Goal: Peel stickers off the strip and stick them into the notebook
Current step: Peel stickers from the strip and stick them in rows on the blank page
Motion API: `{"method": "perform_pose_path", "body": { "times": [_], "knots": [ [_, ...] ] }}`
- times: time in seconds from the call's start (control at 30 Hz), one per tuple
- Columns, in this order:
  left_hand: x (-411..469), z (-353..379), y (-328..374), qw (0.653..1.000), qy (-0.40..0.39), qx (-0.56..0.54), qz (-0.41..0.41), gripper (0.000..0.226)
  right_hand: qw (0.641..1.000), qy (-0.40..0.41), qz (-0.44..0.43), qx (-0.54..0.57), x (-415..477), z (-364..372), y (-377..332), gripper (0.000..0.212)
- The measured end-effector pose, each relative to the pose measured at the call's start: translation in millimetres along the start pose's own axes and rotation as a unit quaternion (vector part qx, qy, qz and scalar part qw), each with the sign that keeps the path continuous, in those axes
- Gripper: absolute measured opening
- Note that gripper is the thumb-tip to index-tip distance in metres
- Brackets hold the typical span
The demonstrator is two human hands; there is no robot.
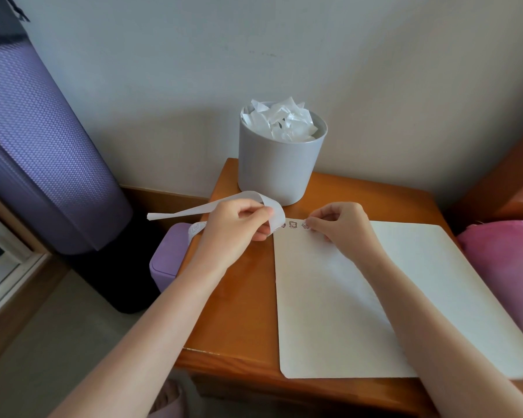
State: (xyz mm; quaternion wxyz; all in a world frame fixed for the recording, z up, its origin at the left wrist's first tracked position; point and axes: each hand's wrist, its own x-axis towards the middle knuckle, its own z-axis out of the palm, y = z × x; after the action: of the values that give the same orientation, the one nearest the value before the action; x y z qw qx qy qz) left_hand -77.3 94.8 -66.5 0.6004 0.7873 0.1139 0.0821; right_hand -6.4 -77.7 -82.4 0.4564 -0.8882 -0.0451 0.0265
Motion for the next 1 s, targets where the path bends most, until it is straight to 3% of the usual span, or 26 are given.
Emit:
{"method": "perform_pose_path", "body": {
  "times": [0.53,0.7,0.83,1.0],
  "knots": [
    [-0.7,0.0,0.5,1.000,-0.001,-0.002,0.007,0.012,0.999,0.015,-0.020,-0.039,-0.4,2.4,5.0,0.003],
    [-1.4,0.7,1.2,1.000,-0.003,-0.006,0.007,0.012,0.999,0.020,-0.027,-0.030,0.4,0.8,5.2,0.019],
    [-1.3,0.9,2.1,1.000,-0.006,-0.017,0.011,0.013,0.998,0.017,-0.031,-0.048,0.4,0.5,7.7,0.008],
    [-1.5,3.3,2.6,0.999,-0.018,-0.034,0.026,0.016,0.999,0.003,-0.041,0.031,-4.9,-6.7,3.4,0.015]
  ]
}}
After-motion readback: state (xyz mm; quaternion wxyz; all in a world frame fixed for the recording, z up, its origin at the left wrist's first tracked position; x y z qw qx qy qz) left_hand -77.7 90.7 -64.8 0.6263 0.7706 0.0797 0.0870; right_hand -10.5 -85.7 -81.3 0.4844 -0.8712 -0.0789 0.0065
